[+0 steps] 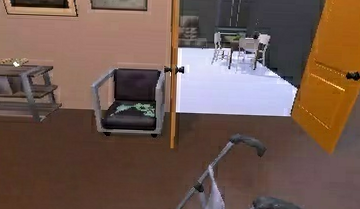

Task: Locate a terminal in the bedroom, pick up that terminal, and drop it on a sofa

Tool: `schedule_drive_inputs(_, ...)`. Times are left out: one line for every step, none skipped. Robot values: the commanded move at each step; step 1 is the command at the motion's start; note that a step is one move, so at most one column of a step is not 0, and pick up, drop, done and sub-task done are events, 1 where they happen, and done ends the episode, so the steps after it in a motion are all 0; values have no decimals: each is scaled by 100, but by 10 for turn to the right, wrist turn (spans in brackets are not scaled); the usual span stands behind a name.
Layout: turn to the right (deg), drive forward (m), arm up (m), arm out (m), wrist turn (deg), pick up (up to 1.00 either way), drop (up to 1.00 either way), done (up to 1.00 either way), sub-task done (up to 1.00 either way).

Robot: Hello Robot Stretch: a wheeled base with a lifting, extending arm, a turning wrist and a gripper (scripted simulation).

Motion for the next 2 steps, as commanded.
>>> schedule_drive_inputs(-450,0,0,0,0,0,0,0,0)
schedule_drive_inputs(-450,0,0,0,0,0,0,0,0)
